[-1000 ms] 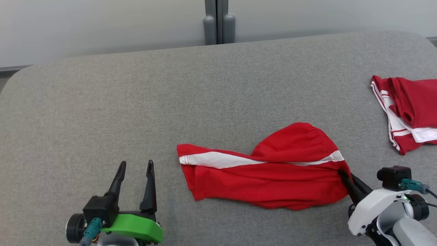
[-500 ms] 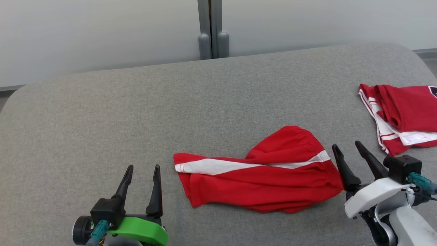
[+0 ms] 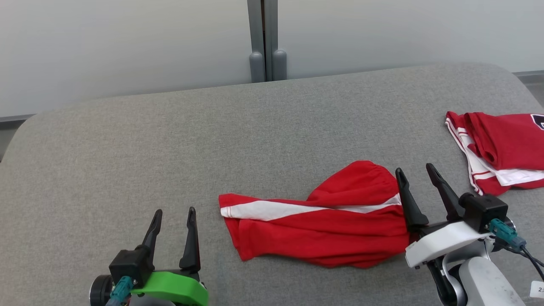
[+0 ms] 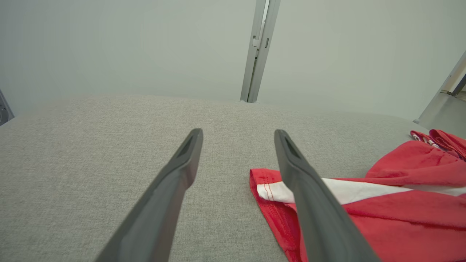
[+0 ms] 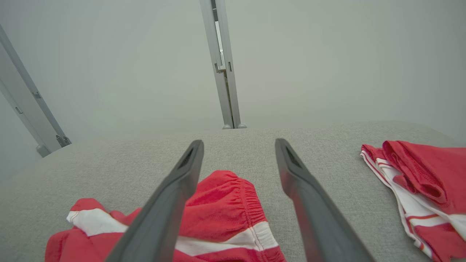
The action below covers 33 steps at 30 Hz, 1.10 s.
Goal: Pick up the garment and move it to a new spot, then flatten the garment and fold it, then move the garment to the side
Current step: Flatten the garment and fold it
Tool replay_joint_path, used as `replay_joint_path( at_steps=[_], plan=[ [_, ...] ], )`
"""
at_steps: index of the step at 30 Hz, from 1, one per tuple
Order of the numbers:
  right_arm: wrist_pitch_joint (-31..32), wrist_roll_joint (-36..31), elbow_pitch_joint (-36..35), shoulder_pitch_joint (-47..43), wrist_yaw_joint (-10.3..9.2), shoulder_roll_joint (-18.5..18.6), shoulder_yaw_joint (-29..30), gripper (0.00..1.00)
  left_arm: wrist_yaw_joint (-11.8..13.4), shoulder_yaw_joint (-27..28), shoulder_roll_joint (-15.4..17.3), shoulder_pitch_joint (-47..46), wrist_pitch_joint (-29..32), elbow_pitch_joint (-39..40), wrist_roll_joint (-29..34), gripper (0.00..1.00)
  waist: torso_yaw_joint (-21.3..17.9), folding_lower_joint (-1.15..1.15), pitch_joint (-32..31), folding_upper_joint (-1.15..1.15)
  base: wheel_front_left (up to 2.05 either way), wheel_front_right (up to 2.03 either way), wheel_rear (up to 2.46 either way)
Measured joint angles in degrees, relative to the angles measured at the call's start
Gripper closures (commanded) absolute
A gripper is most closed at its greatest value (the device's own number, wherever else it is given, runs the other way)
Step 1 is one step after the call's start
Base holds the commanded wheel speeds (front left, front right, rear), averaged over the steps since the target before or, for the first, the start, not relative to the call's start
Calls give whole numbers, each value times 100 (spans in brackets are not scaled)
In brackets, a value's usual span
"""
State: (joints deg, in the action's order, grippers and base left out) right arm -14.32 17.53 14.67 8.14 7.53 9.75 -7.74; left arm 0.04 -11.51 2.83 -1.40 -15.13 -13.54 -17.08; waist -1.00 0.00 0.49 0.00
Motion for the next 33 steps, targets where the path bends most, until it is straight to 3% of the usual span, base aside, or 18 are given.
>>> replay_joint_path(
  at_steps=[9,16,33],
  plan=[
    [-48,-274,82,-79,0,-327,204,0,23,66,0,82,0,13,-11,0,56,0,8,0,0,0,0],
    [-65,-371,88,-77,0,-369,240,0,-5,46,0,80,0,-73,-12,0,40,0,52,0,0,0,0],
    [-66,-452,99,169,0,-469,314,0,-490,-371,-4,-1116,1002,-1716,-689,0,-325,0,577,0,0,0,0]
  ],
)
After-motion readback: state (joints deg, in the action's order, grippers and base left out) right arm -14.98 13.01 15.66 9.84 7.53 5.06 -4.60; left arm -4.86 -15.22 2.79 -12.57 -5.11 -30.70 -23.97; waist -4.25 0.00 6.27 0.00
